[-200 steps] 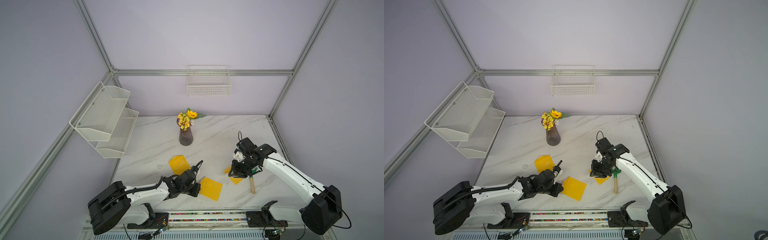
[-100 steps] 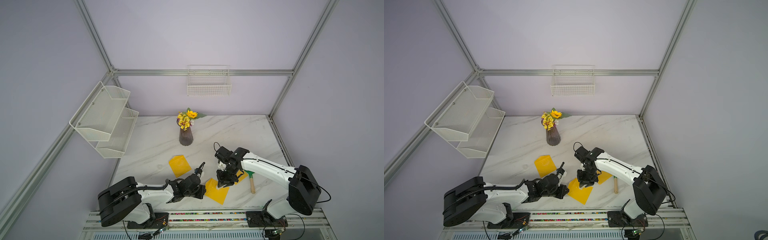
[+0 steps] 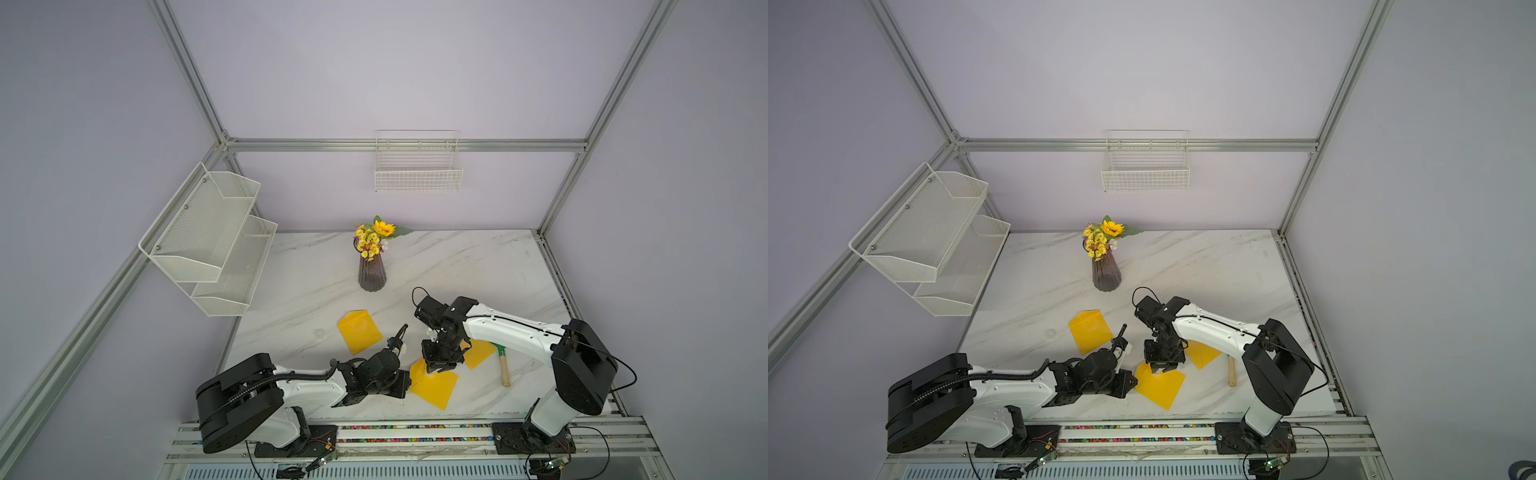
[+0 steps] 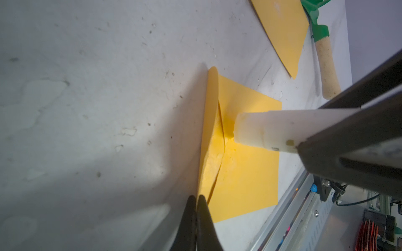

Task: Seal the envelope with a glue stick
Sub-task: Apply the envelope at the center of the board.

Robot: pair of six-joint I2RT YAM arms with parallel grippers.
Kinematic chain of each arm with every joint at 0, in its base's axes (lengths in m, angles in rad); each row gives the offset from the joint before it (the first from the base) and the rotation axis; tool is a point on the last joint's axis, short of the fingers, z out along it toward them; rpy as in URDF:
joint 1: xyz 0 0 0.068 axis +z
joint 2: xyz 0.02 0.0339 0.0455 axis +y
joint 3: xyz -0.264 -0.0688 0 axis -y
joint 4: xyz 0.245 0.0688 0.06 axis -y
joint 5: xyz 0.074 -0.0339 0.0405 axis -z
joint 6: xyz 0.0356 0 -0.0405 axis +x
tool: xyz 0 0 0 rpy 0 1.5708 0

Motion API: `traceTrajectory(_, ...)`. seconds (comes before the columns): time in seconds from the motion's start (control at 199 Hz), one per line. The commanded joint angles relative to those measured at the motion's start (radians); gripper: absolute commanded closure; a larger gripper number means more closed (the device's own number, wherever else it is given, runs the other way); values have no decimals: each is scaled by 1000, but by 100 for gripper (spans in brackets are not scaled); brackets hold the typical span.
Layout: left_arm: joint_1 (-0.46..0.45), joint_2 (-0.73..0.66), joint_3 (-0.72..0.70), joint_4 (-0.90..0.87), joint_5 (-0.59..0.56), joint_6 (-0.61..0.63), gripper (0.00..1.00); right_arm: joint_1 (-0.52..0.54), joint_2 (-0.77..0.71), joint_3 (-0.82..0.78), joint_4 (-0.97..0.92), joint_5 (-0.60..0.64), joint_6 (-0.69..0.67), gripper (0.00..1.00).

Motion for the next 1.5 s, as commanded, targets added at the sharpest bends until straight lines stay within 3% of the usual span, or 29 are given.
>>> traceTrajectory(0.0, -2, 7, 18, 21, -2, -16, 96, 9, 23, 24, 24, 20, 10, 100)
traceTrajectory(0.421, -1, 58, 37, 11, 9, -13, 96, 53, 98, 22, 60, -85, 5, 100)
traceTrajectory(0.617, 0, 66, 41, 5, 10, -11, 96, 52, 94, 42, -45, -16, -6, 100)
traceTrajectory(0.797, 0, 49, 34, 2, 5, -13, 96, 48, 106, 86, -177, 145, -10, 100)
traceTrajectory(1.003, 1, 47, 33, -1, 5, -13, 96, 48, 172, 128, -218, 166, -52, 100)
traceTrajectory(1.294, 0, 43, 32, 2, 8, -13, 96, 54, 208, 120, -136, -113, -116, 100)
traceTrajectory(1.499, 0, 33, 23, 9, 3, -15, 96, 53, 229, 141, -162, -101, -133, 100)
